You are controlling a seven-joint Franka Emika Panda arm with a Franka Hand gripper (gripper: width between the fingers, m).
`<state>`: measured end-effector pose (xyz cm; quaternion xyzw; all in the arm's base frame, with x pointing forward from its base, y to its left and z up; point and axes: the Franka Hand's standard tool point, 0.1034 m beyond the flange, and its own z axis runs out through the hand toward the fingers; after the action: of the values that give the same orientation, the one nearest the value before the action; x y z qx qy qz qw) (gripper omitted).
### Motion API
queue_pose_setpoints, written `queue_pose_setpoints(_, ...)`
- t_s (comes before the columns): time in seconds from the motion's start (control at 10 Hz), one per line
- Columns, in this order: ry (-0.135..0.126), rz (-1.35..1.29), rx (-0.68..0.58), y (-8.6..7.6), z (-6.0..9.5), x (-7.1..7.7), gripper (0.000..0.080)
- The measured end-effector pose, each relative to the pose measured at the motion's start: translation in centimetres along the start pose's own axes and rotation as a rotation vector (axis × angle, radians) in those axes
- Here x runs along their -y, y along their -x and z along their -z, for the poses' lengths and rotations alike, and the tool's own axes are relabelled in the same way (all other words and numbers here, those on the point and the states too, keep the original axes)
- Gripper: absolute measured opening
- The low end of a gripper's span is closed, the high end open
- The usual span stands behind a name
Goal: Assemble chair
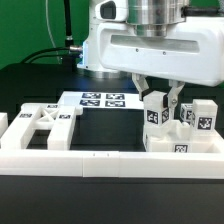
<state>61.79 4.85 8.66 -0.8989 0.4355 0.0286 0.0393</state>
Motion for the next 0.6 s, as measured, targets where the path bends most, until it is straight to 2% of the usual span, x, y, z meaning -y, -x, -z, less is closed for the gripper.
queue_pose_setpoints(0.6, -0.017, -0.385, -0.013, 0.26, -0.04, 0.32, 0.0288)
